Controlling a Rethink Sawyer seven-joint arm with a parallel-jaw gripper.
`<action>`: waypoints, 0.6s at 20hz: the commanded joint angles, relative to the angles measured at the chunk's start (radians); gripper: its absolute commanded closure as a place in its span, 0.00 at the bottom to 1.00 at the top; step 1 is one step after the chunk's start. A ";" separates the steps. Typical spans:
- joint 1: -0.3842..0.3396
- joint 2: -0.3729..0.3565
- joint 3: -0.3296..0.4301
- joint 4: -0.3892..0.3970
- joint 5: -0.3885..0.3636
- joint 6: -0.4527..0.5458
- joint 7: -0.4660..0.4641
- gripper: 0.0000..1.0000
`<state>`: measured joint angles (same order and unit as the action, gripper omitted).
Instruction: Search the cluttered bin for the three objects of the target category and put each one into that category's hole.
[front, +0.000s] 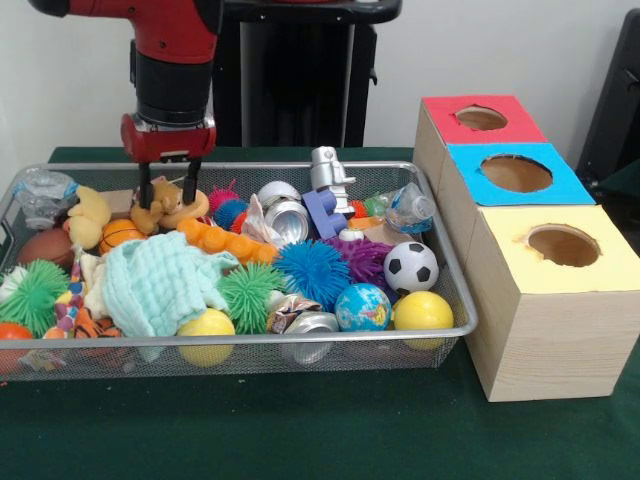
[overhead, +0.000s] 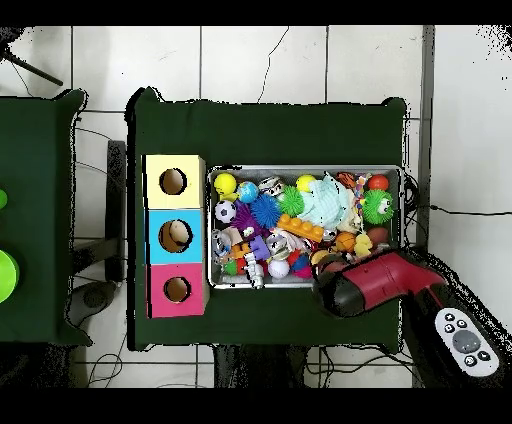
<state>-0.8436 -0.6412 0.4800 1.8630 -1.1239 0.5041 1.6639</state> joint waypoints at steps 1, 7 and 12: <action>-0.067 0.063 -0.040 -0.016 -0.001 0.032 -0.113 0.00; -0.101 -0.031 0.009 0.017 0.081 0.113 -0.211 0.00; -0.116 -0.078 0.037 0.024 0.133 0.172 -0.278 0.00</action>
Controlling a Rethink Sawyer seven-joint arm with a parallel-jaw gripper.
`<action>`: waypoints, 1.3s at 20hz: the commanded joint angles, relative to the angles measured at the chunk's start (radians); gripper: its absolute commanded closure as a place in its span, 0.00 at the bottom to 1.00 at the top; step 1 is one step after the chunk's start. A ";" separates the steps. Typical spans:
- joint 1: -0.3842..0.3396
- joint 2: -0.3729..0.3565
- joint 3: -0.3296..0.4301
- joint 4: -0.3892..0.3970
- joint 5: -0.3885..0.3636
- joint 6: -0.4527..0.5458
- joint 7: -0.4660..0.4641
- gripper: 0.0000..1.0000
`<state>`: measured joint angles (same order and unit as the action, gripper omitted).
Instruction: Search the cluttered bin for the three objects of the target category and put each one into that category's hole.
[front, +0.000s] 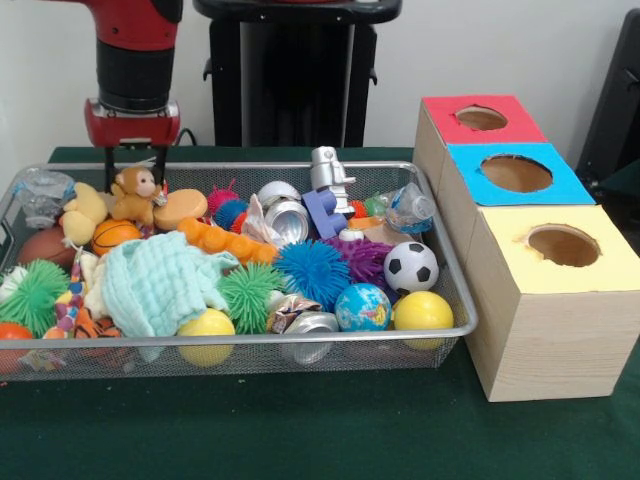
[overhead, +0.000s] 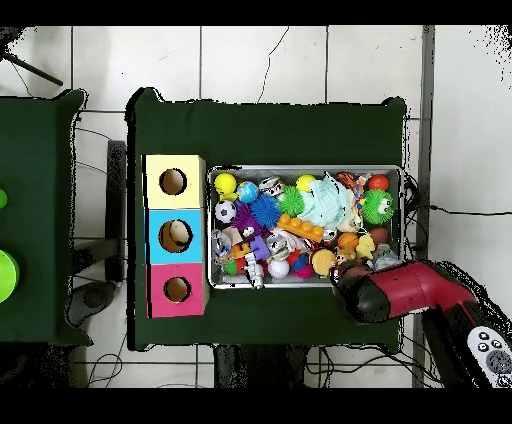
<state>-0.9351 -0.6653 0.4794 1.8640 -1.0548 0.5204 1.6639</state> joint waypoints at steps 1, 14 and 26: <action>-0.025 -0.052 0.038 0.024 0.063 0.157 -0.279 0.00; 0.014 0.100 -0.043 0.057 -0.051 0.008 -0.061 0.00; 0.120 0.189 -0.137 0.059 -0.055 -0.089 0.079 0.00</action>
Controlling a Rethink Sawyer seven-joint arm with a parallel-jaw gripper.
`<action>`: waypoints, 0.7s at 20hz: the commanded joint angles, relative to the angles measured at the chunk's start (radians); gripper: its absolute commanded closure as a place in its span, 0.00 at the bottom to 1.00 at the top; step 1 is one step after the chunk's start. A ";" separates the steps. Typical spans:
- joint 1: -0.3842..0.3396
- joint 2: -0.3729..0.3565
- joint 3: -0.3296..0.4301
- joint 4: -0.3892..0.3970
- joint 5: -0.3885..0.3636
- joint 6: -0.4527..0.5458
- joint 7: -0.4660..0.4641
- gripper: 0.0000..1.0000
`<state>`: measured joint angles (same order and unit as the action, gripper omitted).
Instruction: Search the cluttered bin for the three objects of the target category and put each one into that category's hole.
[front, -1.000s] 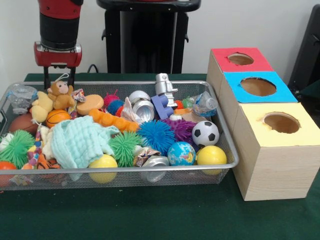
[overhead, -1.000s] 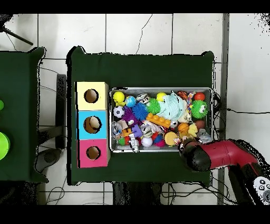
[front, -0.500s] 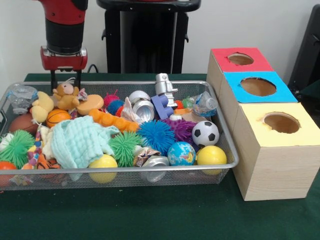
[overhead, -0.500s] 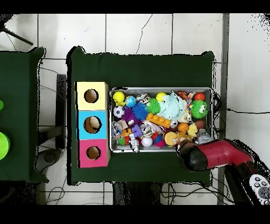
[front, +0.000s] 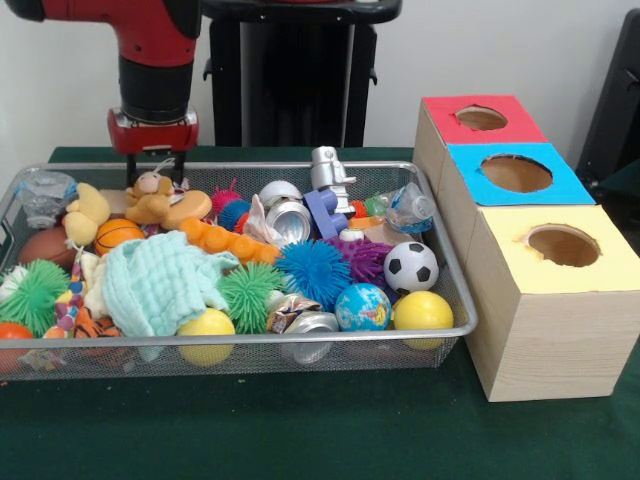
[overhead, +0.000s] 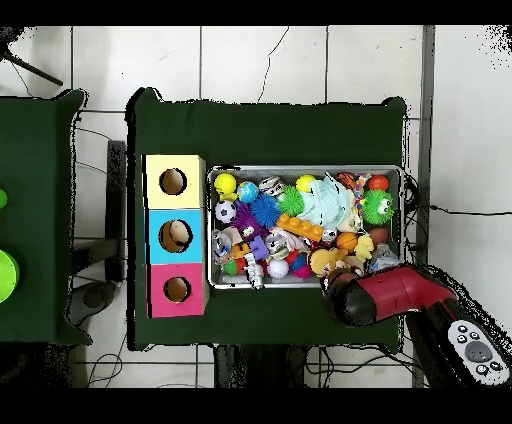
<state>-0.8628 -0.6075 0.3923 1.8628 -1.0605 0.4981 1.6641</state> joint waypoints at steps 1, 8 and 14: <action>0.057 0.141 -0.058 0.055 -0.053 -0.084 0.090 0.00; 0.093 0.253 -0.099 -0.005 -0.059 -0.193 0.115 0.00; 0.115 0.378 -0.128 -0.061 -0.036 -0.302 0.136 0.00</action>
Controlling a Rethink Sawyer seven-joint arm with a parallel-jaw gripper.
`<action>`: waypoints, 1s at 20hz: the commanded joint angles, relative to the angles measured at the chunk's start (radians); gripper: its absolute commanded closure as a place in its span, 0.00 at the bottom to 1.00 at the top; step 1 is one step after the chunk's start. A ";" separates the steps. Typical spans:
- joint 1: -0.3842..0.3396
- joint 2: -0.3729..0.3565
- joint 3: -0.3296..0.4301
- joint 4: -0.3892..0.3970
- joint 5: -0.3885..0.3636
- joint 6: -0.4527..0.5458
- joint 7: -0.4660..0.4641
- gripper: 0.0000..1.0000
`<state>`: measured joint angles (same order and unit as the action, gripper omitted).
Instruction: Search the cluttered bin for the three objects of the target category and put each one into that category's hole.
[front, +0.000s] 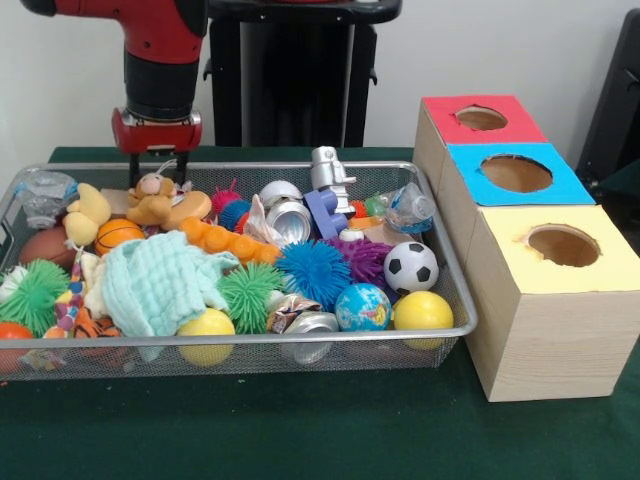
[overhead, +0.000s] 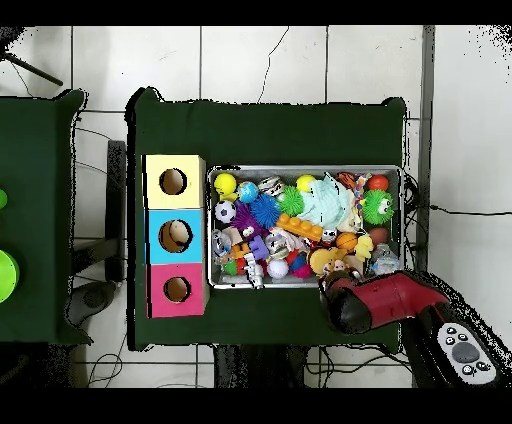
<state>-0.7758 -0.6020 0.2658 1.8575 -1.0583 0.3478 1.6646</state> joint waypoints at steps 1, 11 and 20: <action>0.033 0.384 -0.006 -0.056 -0.030 -0.163 0.139 0.00; 0.154 0.441 -0.108 -0.064 0.066 -0.343 0.224 0.00; 0.240 0.466 -0.216 -0.069 0.156 -0.477 0.210 0.00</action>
<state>-0.5868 -0.5282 -0.0402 1.8171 -0.9555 0.0057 1.6676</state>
